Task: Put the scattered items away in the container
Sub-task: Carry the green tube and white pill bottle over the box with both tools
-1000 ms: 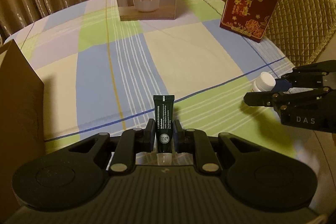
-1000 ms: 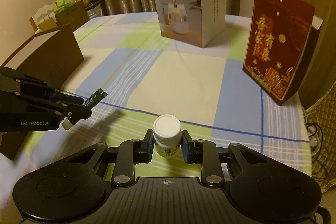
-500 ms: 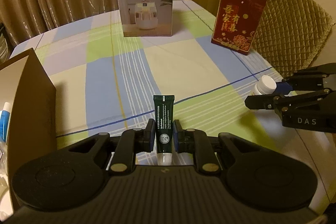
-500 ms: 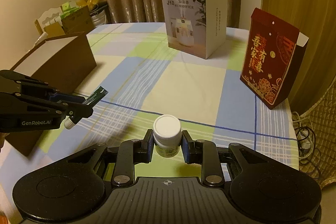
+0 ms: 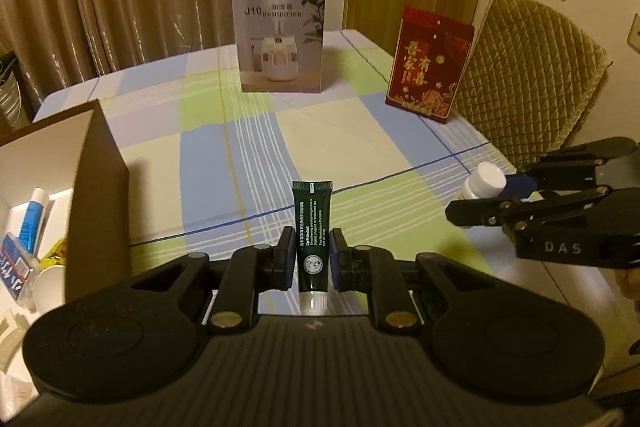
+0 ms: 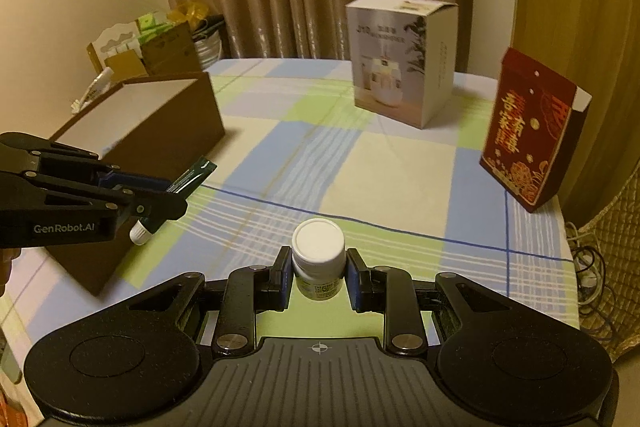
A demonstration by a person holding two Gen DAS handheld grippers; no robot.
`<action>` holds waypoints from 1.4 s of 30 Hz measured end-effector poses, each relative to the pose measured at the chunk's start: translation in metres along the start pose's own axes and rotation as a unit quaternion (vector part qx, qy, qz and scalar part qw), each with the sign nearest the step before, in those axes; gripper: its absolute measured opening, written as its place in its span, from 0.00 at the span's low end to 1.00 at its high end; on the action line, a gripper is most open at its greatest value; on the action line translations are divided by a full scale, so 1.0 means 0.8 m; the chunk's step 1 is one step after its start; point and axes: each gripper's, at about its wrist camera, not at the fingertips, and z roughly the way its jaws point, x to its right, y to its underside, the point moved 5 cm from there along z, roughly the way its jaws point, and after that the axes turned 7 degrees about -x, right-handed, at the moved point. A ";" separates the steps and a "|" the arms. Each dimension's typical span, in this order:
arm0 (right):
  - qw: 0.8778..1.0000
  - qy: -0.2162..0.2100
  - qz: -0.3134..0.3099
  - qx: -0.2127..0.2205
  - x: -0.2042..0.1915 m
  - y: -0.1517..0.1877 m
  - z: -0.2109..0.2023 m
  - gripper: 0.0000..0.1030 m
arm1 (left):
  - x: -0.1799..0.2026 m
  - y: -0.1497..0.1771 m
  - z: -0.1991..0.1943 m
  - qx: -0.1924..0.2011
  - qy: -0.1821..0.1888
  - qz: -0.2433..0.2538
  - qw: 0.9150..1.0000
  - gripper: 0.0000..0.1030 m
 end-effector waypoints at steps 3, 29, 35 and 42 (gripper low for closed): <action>1.000 -0.003 -0.005 0.005 -0.019 -0.004 -0.005 0.29 | -0.008 0.004 -0.020 0.011 0.003 -0.004 1.000 0.13; 0.986 -0.138 -0.087 0.028 -0.268 -0.102 0.051 0.29 | -0.228 0.057 -0.158 0.056 -0.069 -0.078 0.993 0.13; 0.983 -0.156 -0.094 -0.010 -0.324 -0.108 0.102 0.29 | -0.287 0.089 -0.157 0.028 -0.074 -0.093 0.993 0.13; 0.983 -0.145 -0.095 -0.066 -0.359 -0.105 0.159 0.29 | -0.331 0.108 -0.134 -0.009 -0.048 -0.095 0.994 0.13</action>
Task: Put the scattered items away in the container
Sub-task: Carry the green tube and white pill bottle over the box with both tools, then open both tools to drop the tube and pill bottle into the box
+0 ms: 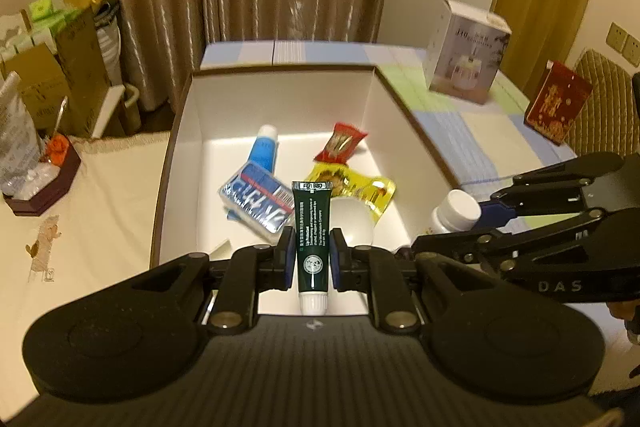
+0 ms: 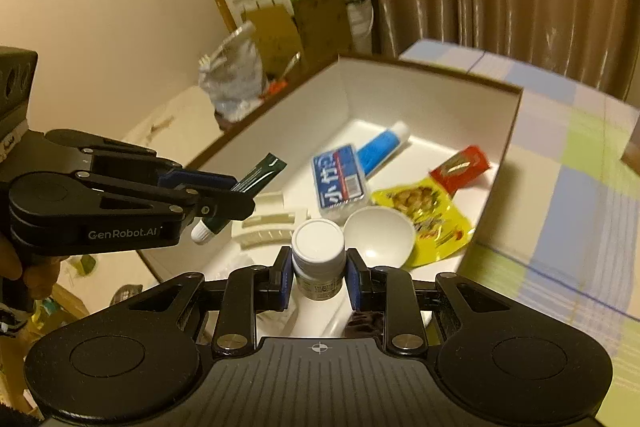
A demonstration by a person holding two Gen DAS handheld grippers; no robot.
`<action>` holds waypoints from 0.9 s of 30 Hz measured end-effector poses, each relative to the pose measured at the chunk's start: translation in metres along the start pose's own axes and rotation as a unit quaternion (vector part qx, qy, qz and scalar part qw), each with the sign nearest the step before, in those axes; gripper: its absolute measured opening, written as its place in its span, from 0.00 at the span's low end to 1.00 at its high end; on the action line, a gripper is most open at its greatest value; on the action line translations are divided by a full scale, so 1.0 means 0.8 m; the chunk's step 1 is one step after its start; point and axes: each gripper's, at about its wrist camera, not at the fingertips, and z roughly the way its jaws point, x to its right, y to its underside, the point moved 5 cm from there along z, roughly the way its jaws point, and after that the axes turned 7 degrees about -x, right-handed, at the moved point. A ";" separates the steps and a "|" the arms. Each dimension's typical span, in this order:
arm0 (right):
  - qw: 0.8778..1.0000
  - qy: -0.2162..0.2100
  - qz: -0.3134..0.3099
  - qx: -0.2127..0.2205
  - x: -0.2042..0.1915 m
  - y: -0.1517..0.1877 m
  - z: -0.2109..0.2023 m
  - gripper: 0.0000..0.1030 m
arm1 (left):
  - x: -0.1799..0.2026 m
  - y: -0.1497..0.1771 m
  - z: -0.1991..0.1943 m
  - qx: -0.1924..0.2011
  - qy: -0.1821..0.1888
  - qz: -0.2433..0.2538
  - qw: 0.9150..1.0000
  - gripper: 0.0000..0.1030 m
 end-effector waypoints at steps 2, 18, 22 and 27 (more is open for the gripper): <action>1.000 0.002 0.003 -0.014 -0.001 0.000 0.013 0.29 | -0.008 0.000 0.010 -0.010 0.005 0.003 1.000 0.13; 0.997 0.020 0.023 -0.074 0.004 -0.009 0.078 0.29 | -0.037 0.005 0.076 -0.088 0.059 0.013 0.994 0.13; 0.996 0.021 0.026 -0.080 0.004 -0.010 0.082 0.29 | -0.040 0.005 0.084 -0.095 0.064 0.013 0.993 0.13; 0.996 0.023 0.030 -0.086 0.006 -0.011 0.089 0.29 | -0.044 0.004 0.091 -0.100 0.068 0.012 0.993 0.13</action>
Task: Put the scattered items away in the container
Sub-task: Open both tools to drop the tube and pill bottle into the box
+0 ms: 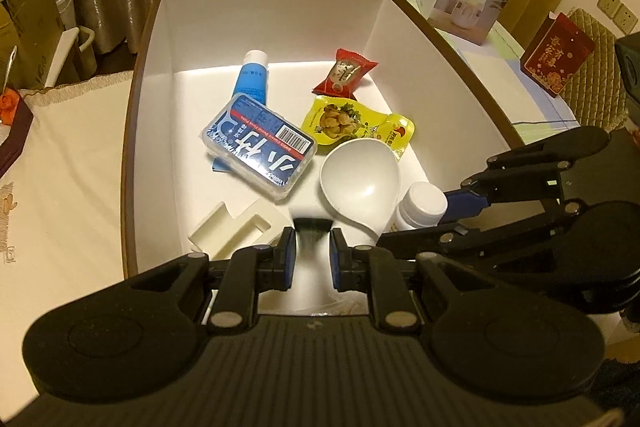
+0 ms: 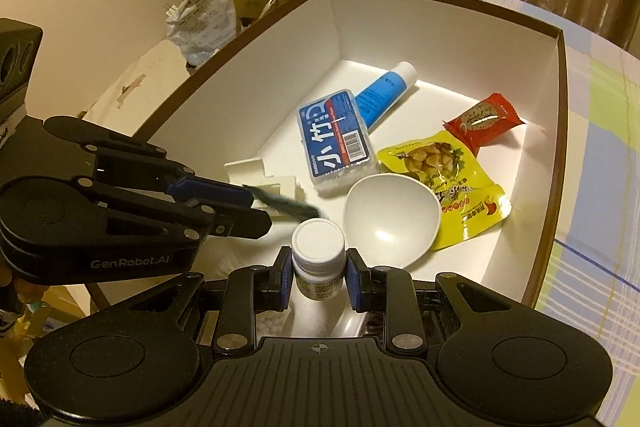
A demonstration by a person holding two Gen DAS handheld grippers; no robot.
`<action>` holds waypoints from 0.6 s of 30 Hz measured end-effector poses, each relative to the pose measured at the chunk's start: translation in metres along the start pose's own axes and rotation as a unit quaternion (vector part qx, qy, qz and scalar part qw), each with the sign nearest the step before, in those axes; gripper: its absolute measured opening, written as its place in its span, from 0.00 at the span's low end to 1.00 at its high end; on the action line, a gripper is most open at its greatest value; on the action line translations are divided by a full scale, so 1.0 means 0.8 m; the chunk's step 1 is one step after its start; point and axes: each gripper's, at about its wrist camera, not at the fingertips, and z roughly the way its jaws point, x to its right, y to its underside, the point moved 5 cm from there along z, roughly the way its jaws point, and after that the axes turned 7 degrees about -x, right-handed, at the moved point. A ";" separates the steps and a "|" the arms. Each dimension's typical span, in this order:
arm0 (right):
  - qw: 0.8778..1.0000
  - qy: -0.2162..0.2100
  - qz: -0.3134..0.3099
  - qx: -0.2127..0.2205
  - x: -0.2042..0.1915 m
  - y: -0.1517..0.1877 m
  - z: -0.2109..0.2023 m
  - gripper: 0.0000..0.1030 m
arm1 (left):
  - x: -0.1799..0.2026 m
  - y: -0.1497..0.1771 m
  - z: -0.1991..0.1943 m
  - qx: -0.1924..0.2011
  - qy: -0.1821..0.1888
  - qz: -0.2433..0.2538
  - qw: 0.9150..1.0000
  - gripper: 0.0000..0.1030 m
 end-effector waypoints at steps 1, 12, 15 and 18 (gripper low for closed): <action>1.000 0.000 0.001 -0.001 0.000 0.000 0.001 0.29 | 0.000 0.000 0.001 -0.001 0.001 0.000 1.000 0.13; 1.000 0.002 -0.004 0.004 -0.003 -0.007 0.005 0.29 | -0.002 0.002 -0.011 0.007 -0.006 0.007 1.000 0.16; 1.000 0.004 -0.006 -0.003 -0.004 -0.006 0.007 0.63 | -0.003 0.003 -0.016 0.009 -0.010 0.006 1.000 0.18; 1.000 0.018 -0.011 0.012 -0.002 -0.005 0.004 0.69 | -0.004 0.005 -0.021 0.011 -0.021 0.007 1.000 0.20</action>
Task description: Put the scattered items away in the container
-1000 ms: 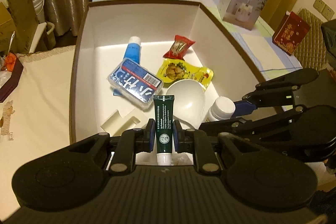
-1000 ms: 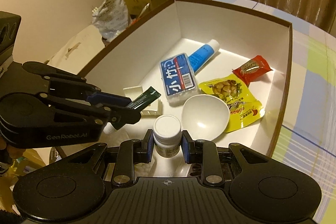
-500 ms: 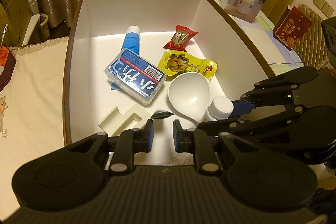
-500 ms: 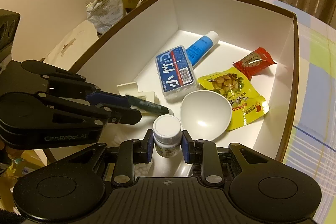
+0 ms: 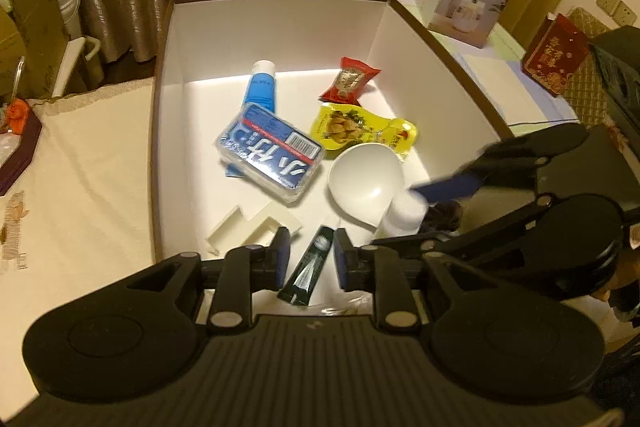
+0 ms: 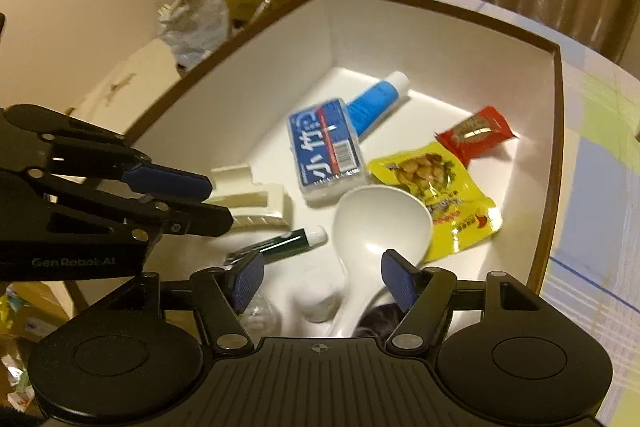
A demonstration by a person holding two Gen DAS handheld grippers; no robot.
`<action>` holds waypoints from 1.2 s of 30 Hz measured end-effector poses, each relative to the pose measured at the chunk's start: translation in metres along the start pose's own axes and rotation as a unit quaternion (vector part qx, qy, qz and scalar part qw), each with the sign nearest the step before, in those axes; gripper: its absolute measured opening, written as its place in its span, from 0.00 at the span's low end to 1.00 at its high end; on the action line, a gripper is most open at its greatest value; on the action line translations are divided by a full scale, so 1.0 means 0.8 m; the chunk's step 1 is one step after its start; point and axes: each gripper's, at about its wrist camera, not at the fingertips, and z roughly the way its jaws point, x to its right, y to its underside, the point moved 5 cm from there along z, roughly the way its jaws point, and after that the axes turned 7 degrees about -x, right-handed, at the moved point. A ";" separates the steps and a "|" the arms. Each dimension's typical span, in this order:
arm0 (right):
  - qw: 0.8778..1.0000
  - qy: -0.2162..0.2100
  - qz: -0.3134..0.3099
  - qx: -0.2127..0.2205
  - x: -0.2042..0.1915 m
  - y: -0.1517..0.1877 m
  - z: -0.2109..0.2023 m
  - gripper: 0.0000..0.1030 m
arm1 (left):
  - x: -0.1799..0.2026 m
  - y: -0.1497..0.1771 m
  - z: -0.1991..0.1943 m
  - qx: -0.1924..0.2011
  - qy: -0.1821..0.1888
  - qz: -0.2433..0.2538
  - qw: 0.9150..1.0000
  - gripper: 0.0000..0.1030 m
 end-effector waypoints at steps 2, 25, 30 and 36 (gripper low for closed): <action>1.000 -0.011 0.006 0.001 0.001 0.000 -0.003 0.69 | -0.002 0.001 -0.003 0.003 -0.001 -0.002 1.000 0.20; 0.998 0.052 -0.019 0.007 -0.018 0.033 -0.060 1.00 | 0.022 0.007 -0.021 0.007 -0.016 0.003 1.000 0.70; 0.999 0.051 -0.008 0.016 -0.018 0.041 -0.074 1.00 | 0.032 0.004 -0.027 0.012 -0.023 0.000 1.000 0.81; 0.998 0.061 -0.014 0.030 -0.025 0.050 -0.089 1.00 | 0.040 0.002 -0.037 0.019 -0.036 -0.009 0.999 0.87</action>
